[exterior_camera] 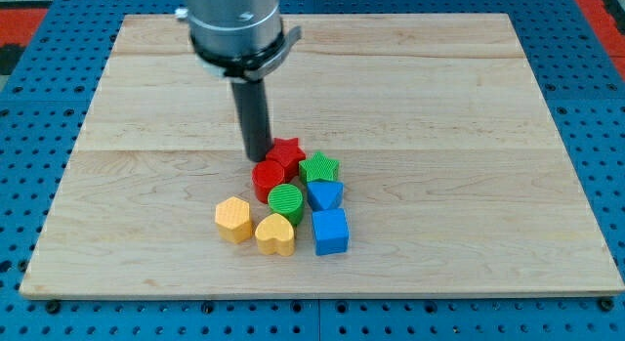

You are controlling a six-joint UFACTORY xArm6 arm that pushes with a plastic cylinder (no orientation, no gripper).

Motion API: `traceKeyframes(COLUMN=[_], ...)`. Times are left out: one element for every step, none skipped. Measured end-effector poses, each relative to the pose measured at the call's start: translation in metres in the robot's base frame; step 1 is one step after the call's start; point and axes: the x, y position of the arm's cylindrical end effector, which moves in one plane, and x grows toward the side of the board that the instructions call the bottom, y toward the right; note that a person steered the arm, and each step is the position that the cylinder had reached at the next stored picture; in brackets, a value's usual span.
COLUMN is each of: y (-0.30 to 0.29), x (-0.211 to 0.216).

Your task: Push the group of blocks down a bit

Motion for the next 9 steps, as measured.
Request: traceKeyframes(y=[0.021, 0.022, 0.003, -0.008, -0.002, 0.063, 0.138, 0.131, 0.108], x=[0.02, 0.028, 0.036, 0.043, 0.013, -0.031, -0.005, 0.023, 0.023])
